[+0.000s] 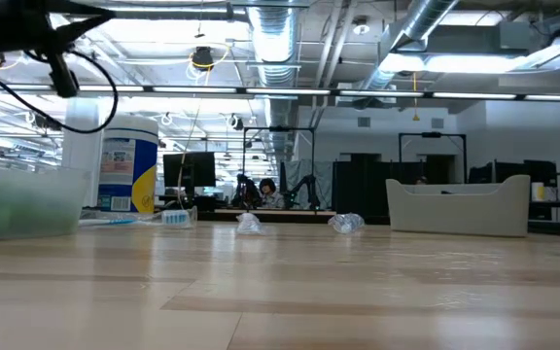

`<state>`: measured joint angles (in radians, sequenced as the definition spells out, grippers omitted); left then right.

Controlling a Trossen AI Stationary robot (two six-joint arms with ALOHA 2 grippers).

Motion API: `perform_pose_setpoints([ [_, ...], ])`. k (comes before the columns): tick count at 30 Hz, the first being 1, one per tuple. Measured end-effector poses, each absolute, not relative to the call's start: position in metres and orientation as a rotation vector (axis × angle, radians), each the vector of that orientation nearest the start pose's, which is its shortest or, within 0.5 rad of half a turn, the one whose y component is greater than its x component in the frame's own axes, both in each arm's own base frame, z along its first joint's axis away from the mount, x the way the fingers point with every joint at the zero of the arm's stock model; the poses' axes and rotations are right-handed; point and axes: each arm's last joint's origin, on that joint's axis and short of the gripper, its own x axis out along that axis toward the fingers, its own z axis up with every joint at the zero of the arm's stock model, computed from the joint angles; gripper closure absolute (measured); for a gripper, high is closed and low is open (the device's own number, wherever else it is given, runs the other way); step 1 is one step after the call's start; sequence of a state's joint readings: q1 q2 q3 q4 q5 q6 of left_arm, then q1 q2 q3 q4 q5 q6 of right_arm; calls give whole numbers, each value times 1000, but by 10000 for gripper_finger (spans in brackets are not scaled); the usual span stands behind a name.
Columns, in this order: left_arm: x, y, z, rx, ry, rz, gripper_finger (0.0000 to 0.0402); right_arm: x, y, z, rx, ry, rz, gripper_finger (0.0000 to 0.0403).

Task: Pick & Place Travel size toiletries
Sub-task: Put the blue toothbrush into the yellow bin

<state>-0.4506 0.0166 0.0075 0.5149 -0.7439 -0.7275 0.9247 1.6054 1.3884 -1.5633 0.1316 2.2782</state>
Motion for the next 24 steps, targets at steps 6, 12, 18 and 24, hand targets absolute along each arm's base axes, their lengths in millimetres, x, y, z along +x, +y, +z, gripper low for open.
perform_pose_setpoints([
  [6,77,-17,249,-825,-538,90,365,163,205,281,844,1098,-1149,133],
  [12,87,-24,315,-505,-529,100,294,175,203,313,787,818,-884,133],
  [18,117,-35,344,-279,-267,257,222,199,184,379,603,530,-563,133],
  [24,140,-32,340,-159,66,473,190,225,157,447,383,323,-318,133],
])
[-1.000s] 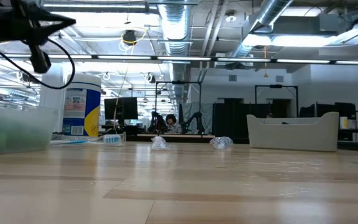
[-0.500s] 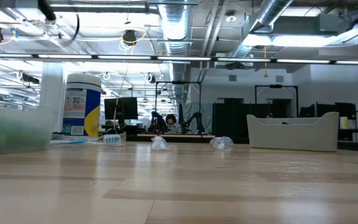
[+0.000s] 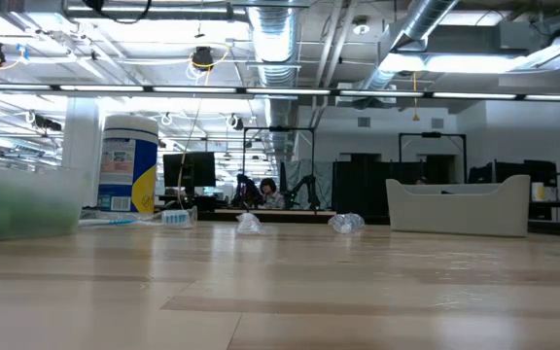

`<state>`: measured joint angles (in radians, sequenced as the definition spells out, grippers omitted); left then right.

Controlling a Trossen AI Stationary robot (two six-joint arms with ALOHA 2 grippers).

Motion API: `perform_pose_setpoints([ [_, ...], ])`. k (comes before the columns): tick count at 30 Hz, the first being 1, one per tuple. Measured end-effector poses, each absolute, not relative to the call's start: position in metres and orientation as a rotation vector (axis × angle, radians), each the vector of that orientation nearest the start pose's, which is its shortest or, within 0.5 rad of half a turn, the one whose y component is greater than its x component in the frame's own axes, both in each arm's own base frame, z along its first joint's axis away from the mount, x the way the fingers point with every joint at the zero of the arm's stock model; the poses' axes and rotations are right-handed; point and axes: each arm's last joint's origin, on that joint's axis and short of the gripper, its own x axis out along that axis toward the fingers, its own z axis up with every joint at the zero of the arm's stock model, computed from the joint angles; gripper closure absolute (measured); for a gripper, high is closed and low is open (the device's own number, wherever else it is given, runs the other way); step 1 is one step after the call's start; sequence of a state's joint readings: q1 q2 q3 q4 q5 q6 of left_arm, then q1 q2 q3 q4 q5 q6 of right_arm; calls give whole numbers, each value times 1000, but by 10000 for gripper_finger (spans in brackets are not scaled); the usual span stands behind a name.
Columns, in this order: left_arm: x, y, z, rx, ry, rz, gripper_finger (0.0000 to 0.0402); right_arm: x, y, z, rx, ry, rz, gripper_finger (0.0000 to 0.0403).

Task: Pick & Place Travel size toiletries
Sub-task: Put the blue toothbrush into the yellow bin

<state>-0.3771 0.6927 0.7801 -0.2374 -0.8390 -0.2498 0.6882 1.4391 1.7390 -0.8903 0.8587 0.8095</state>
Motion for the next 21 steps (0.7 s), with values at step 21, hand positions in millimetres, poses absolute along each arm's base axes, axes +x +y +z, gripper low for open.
perform_pose_setpoints([
  [21,236,67,206,-211,1027,489,173,268,112,482,147,154,59,133],
])
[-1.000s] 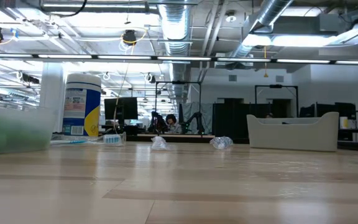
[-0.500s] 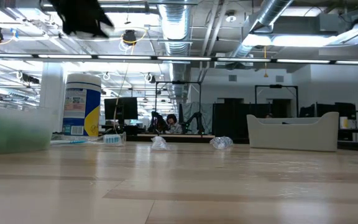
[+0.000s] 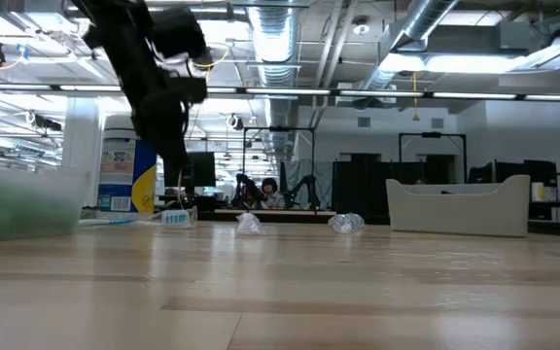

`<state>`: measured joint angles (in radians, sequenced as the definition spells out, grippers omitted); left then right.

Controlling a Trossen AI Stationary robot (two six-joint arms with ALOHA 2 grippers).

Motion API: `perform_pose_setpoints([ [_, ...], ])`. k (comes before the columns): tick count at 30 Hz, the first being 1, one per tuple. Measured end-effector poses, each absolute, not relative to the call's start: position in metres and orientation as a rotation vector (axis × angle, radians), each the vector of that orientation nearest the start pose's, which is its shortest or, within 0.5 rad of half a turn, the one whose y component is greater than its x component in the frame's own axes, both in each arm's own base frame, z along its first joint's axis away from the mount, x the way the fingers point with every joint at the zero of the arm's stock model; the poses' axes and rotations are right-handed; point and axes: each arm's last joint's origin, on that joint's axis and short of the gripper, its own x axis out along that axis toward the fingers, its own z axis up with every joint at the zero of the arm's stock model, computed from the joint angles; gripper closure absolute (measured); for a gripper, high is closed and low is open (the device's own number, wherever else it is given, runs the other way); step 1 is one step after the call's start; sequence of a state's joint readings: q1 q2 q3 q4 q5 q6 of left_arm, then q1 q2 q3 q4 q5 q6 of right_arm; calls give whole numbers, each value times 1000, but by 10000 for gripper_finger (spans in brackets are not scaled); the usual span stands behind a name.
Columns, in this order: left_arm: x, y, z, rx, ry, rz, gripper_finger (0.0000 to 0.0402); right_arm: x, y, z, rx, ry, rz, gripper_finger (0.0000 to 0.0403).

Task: Pick & Place Travel size toiletries
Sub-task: Put the blue toothbrush into the yellow bin

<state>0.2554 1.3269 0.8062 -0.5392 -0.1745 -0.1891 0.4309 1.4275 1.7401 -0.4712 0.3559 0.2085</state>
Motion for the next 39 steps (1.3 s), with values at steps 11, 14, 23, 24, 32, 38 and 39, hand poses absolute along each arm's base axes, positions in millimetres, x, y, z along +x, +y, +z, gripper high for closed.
perform_pose_setpoints([
  [11,257,76,174,-165,1098,438,159,268,112,482,149,154,62,133],
  [14,259,80,168,-172,1111,447,159,268,112,482,152,155,62,133],
  [23,261,75,161,-212,1136,376,158,268,112,479,159,190,54,133],
  [24,262,74,161,-204,1140,370,158,268,112,478,158,193,53,133],
  [32,254,73,132,-185,1237,374,160,268,111,478,159,194,51,133],
  [38,253,73,128,-180,1221,369,201,268,111,478,163,194,50,133],
  [39,252,72,128,-181,1220,366,218,268,111,478,167,194,50,133],
])
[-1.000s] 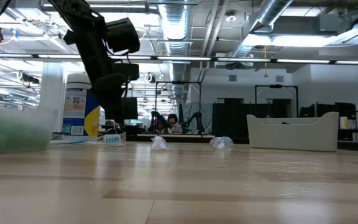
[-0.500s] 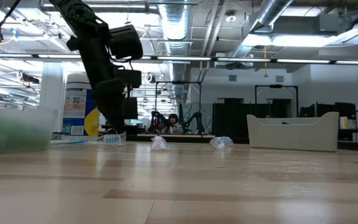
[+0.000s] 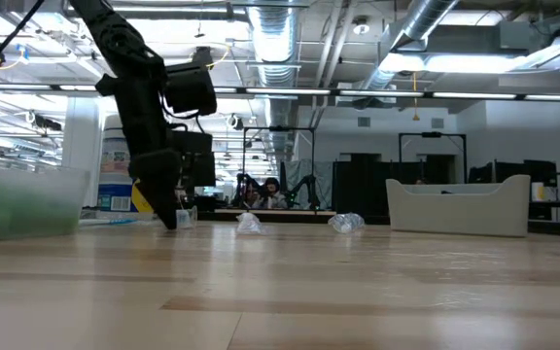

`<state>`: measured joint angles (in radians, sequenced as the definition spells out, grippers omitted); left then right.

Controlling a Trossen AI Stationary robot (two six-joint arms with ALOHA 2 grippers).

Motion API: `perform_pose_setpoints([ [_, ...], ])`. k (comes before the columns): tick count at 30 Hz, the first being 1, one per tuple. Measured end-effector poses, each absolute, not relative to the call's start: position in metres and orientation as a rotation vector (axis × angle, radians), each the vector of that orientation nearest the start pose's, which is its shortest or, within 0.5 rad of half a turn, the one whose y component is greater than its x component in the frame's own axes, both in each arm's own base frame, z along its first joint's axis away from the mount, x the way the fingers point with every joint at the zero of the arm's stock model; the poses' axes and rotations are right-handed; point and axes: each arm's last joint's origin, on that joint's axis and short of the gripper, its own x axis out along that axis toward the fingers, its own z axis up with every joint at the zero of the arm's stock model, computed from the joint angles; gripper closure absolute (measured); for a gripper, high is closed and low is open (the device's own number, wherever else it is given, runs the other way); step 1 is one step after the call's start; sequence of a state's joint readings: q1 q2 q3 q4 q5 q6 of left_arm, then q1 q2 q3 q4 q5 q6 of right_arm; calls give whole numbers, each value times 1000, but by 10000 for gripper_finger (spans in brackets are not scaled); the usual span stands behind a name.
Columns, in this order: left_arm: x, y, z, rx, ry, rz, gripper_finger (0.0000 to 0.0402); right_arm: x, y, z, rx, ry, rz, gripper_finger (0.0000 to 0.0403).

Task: Pick & Place Travel size toiletries
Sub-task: Put the blue toothbrush into the yellow bin

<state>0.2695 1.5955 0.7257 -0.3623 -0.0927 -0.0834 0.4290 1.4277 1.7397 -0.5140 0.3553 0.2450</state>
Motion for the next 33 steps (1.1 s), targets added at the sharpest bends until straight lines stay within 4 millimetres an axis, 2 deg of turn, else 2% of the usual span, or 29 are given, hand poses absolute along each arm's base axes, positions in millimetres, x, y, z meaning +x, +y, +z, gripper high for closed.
perform_pose_setpoints([
  [6,249,72,124,-184,1224,362,353,268,111,478,176,197,48,133],
  [13,248,71,137,-208,1140,350,360,266,104,464,207,309,-89,133],
  [19,244,69,184,-236,882,347,355,276,88,438,303,388,-219,133],
  [26,228,63,257,-316,409,324,353,290,68,400,368,464,-344,133],
  [31,215,58,304,-362,48,229,352,302,56,383,414,407,-365,133],
  [33,211,56,317,-373,-62,195,352,308,51,378,439,373,-343,133],
])
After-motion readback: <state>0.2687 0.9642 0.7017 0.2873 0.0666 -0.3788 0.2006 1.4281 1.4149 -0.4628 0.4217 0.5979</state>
